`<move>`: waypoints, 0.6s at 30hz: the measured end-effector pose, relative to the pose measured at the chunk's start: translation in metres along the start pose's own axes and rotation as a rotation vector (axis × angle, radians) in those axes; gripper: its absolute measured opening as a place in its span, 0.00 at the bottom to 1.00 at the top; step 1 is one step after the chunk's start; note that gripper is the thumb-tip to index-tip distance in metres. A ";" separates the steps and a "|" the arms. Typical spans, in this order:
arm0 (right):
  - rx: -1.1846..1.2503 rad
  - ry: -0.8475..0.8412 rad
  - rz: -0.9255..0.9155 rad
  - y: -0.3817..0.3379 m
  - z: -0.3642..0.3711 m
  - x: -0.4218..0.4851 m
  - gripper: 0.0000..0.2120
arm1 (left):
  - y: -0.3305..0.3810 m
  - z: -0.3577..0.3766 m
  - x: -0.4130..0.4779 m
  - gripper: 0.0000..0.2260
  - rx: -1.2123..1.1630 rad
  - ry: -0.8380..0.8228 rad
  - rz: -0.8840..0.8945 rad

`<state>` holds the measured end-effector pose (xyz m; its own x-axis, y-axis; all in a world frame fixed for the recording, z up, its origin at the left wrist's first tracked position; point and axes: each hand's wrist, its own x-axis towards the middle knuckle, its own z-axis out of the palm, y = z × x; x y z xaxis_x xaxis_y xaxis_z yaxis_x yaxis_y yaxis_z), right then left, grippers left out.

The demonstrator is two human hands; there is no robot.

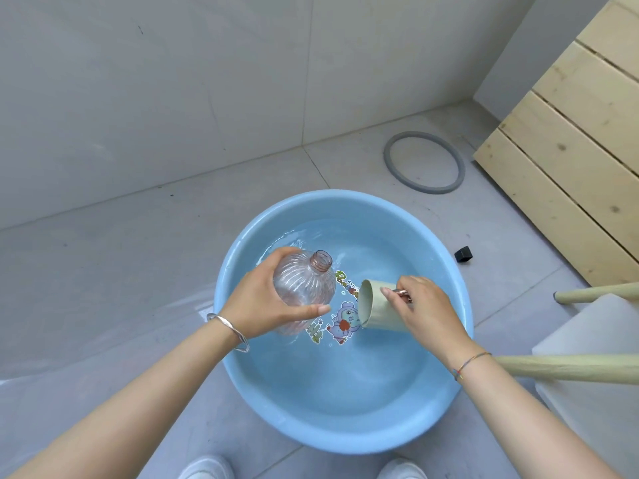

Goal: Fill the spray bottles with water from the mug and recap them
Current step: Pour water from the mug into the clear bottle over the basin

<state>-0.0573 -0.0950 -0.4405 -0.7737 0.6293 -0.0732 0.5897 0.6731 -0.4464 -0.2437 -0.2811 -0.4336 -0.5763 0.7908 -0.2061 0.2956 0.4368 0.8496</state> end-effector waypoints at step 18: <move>0.735 0.242 0.267 -0.013 -0.051 -0.020 0.17 | 0.003 0.000 -0.001 0.43 -0.005 0.008 0.050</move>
<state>-0.0375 -0.0969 -0.3873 -0.5078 0.8553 -0.1031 0.3797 0.1147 -0.9180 -0.2423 -0.2804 -0.4306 -0.5666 0.8084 -0.1593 0.3210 0.3946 0.8610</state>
